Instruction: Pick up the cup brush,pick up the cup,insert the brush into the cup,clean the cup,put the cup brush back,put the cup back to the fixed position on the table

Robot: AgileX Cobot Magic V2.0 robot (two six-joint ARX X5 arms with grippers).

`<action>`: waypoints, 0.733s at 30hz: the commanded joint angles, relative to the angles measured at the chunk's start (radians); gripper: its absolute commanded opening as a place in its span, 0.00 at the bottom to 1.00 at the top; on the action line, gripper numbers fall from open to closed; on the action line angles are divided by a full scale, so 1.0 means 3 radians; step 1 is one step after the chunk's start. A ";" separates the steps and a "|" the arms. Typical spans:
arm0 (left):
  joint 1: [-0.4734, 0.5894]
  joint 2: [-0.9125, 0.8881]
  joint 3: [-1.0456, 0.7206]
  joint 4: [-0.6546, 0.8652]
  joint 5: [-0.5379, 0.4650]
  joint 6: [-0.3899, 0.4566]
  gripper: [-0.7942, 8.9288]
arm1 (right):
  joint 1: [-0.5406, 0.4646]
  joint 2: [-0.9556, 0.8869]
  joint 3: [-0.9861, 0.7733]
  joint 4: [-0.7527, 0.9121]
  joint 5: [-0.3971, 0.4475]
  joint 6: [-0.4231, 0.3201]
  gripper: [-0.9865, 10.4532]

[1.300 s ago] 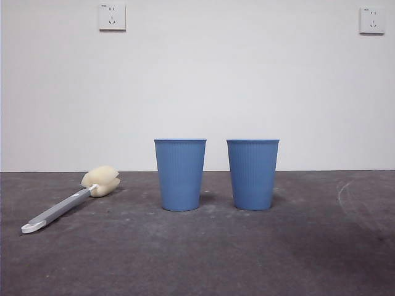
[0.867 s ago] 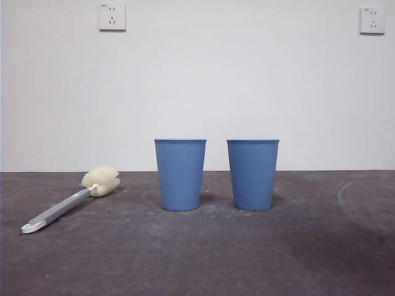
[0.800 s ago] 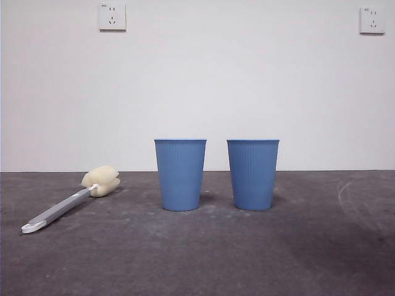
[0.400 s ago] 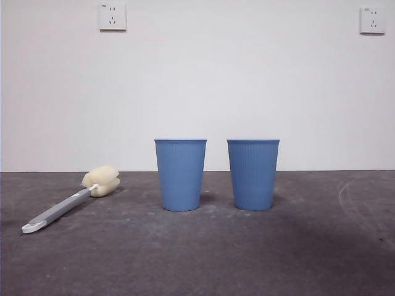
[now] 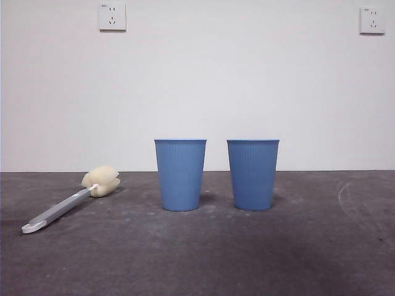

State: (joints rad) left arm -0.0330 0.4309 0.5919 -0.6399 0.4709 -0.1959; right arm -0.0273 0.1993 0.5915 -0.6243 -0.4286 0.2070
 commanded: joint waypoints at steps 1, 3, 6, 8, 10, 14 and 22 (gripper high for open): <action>0.0005 0.0028 0.0142 -0.0290 0.0081 0.0192 0.07 | 0.0000 0.0195 0.0313 -0.0390 -0.0167 -0.0340 0.08; 0.0004 0.0050 0.0270 -0.0544 0.0158 0.0294 0.07 | 0.0000 0.0357 0.0530 -0.0697 -0.0282 -0.0469 0.08; -0.0003 0.0074 0.0426 -0.0876 0.0295 0.0511 0.07 | 0.0000 0.0575 0.0802 -0.1055 -0.0385 -0.0587 0.08; -0.0023 0.0094 0.0520 -0.1057 0.0289 0.0600 0.07 | 0.0000 0.0694 0.0952 -0.1246 -0.0407 -0.0645 0.08; -0.0046 0.0117 0.0589 -0.1167 0.0289 0.0656 0.07 | 0.0000 0.0805 0.1108 -0.1459 -0.0406 -0.0752 0.08; -0.0104 0.0149 0.0655 -0.1228 0.0287 0.0669 0.07 | 0.0003 0.0984 0.1358 -0.1783 -0.0406 -0.1001 0.08; -0.0114 0.0287 0.0660 -0.1250 0.0264 0.0617 0.08 | 0.0005 0.1100 0.1495 -0.1850 -0.0406 -0.1017 0.11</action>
State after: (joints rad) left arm -0.0647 0.5144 0.7872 -1.0172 0.5518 -0.0113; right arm -0.0273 0.5289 1.0370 -1.1816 -0.5476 -0.0856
